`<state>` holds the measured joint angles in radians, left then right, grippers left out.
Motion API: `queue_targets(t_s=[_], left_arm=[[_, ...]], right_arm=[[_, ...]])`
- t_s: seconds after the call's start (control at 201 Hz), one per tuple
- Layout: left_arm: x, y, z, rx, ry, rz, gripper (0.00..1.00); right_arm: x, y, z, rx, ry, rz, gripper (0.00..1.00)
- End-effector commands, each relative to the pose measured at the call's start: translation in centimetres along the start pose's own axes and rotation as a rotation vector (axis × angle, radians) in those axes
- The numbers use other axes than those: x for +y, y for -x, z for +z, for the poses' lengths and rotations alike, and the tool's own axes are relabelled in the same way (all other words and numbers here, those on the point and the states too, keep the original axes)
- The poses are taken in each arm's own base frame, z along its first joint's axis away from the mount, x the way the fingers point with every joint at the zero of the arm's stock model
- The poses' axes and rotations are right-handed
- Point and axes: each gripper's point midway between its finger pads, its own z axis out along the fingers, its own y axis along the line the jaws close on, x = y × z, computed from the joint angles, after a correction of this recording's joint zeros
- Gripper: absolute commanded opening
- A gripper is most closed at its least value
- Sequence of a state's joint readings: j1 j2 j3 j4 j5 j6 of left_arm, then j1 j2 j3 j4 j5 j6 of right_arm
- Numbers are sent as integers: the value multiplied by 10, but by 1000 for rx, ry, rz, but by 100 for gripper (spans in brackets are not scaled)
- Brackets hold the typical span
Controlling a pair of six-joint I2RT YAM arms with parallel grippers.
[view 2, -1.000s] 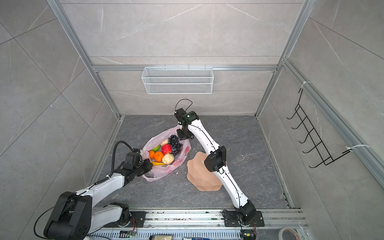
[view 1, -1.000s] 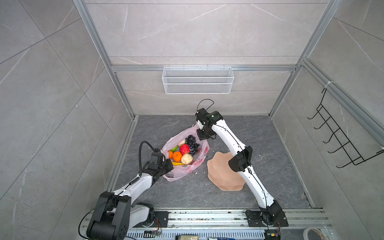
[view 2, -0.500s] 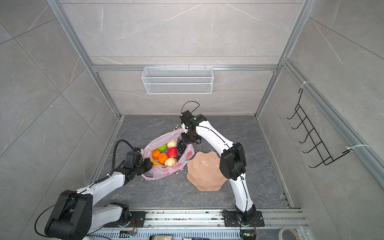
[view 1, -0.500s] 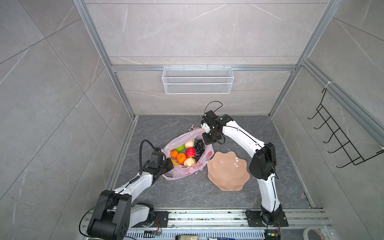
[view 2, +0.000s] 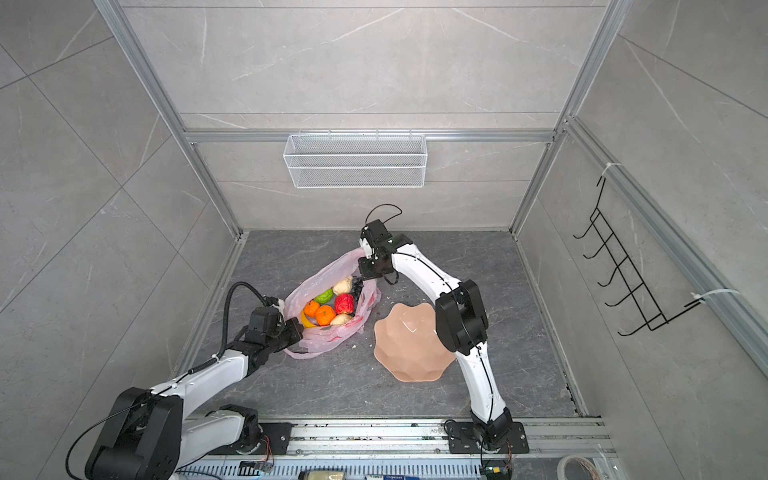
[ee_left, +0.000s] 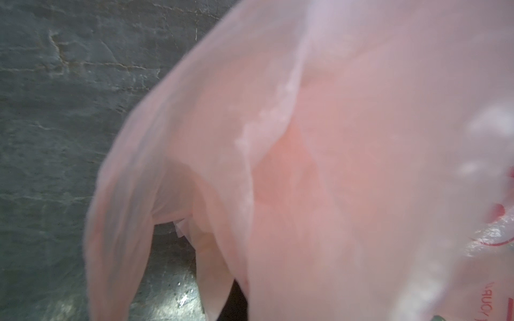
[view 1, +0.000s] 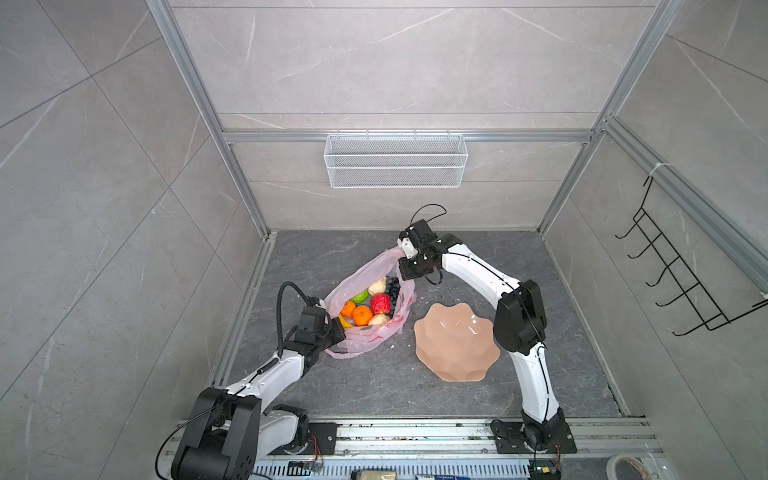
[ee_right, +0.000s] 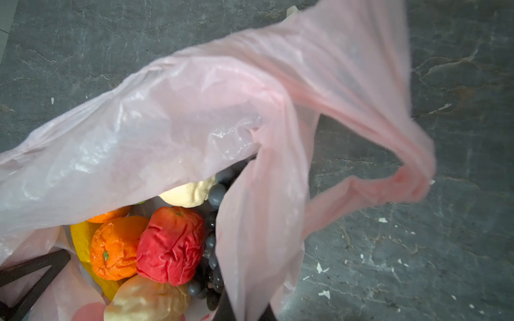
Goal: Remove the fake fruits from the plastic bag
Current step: 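Move the right gripper over the bag opening while the left holds the rim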
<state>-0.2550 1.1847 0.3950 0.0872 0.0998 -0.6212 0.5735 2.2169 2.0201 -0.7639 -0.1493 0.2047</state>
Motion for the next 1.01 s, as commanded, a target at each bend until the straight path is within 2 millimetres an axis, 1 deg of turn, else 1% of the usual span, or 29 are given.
queue_targets(t_s=[0.0, 0.11, 0.294, 0.602, 0.637, 0.647, 0.662, 0.672, 0.682, 0.692, 0.702, 0.712, 0.717, 0.732, 0.742, 0.752, 0.762, 0.772, 0.812, 0.901, 0.931, 1.006], left_arm=[[-17, 14, 2, -40, -39, 47, 0], [-22, 16, 5, -39, -38, 65, 0], [-23, 18, 8, -37, -34, 83, 0], [-14, 19, 7, -60, 0, 96, 0], [-15, 19, 7, -59, -2, 98, 0], [-15, 19, 7, -59, -3, 97, 0], [-15, 19, 7, -57, -4, 99, 0], [-16, 19, 7, -58, -5, 100, 0], [-16, 19, 8, -56, -5, 101, 0], [-17, 19, 8, -56, -8, 103, 0], [-17, 19, 8, -54, -10, 105, 0], [-17, 19, 8, -52, -11, 106, 0], [-18, 19, 8, -53, -12, 107, 0], [-18, 19, 8, -52, -12, 108, 0], [-18, 19, 9, -52, -14, 109, 0], [-18, 19, 9, -51, -15, 111, 0], [-19, 19, 9, -51, -17, 112, 0], [-19, 19, 9, -50, -18, 114, 0], [-20, 19, 9, -51, -23, 120, 0], [-23, 21, 9, -53, -32, 140, 0], [-23, 21, 9, -53, -34, 147, 0], [-25, 22, 9, -54, -42, 158, 0]], right_arm=[[3, 5, 1, -52, 36, -39, 0], [10, 3, 3, -95, 85, -68, 0], [7, 2, 3, -131, 81, -64, 0], [5, 3, 5, -149, 76, -37, 0], [4, 3, 5, -147, 70, -31, 6], [4, 3, 5, -146, 68, -29, 10], [4, 4, 4, -148, 66, -28, 11], [4, 4, 3, -149, 64, -26, 17], [3, 4, 3, -148, 61, -25, 18], [3, 4, 2, -149, 59, -22, 24], [3, 4, 1, -151, 56, -22, 25], [2, 4, 0, -154, 53, -21, 31], [2, 4, 0, -153, 50, -20, 31], [1, 4, -2, -157, 45, -16, 38], [0, 4, -2, -158, 40, -13, 39], [-1, 4, -4, -160, 34, -10, 44], [-2, 4, -5, -162, 28, -6, 45], [-3, 4, -6, -162, 23, -2, 49], [-5, 3, -12, -163, 8, 11, 55], [-6, 0, -25, -160, -21, 39, 65], [-6, -1, -31, -164, -36, 50, 69], [-5, -6, -44, -169, -71, 71, 74]])
